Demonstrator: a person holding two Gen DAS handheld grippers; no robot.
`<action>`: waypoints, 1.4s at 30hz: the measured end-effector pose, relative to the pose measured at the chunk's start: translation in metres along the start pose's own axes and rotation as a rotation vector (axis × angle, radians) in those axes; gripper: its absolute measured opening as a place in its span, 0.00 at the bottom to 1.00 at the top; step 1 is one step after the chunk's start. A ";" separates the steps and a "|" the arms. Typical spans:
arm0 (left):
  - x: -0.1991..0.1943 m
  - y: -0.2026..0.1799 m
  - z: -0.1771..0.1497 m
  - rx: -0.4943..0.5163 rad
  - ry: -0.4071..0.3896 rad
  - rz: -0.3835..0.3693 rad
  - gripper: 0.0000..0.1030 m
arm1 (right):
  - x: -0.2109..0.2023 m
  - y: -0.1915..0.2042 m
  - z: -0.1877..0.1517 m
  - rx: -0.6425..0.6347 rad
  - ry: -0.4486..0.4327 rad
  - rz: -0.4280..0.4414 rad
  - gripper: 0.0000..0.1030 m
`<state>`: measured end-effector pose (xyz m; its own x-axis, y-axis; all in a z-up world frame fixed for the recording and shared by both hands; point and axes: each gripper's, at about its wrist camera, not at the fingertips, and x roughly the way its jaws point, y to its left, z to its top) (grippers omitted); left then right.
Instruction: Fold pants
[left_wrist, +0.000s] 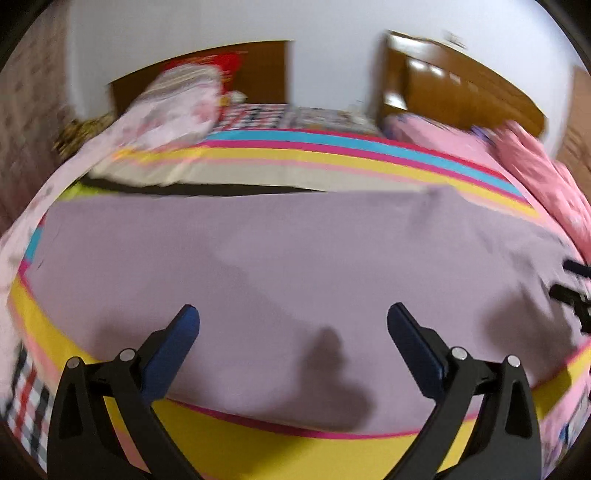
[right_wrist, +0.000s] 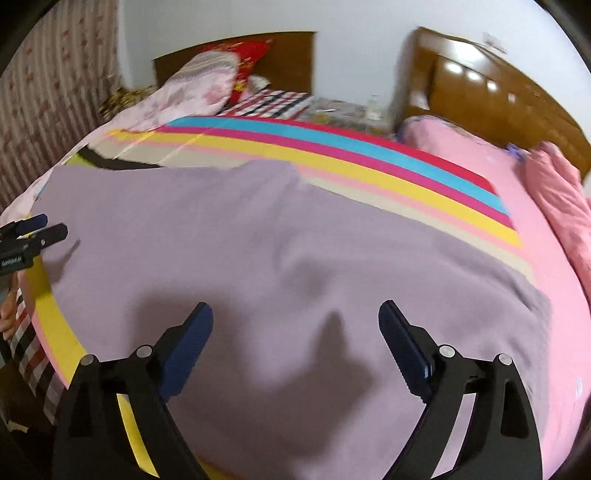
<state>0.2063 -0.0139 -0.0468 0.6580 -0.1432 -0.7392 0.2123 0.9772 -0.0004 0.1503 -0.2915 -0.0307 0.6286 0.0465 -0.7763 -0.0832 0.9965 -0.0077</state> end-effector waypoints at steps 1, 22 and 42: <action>0.001 -0.019 -0.001 0.058 0.008 -0.028 0.98 | -0.004 -0.008 -0.007 0.022 0.000 -0.020 0.85; 0.044 -0.096 -0.018 0.114 0.133 -0.039 0.99 | -0.008 -0.105 -0.080 0.224 -0.055 -0.092 0.89; 0.025 -0.073 -0.018 0.090 0.076 -0.114 0.98 | -0.023 0.006 -0.013 0.139 -0.103 -0.072 0.89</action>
<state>0.1942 -0.0862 -0.0773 0.5698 -0.2365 -0.7870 0.3484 0.9369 -0.0293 0.1248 -0.2871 -0.0212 0.7053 -0.0258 -0.7084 0.0685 0.9971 0.0319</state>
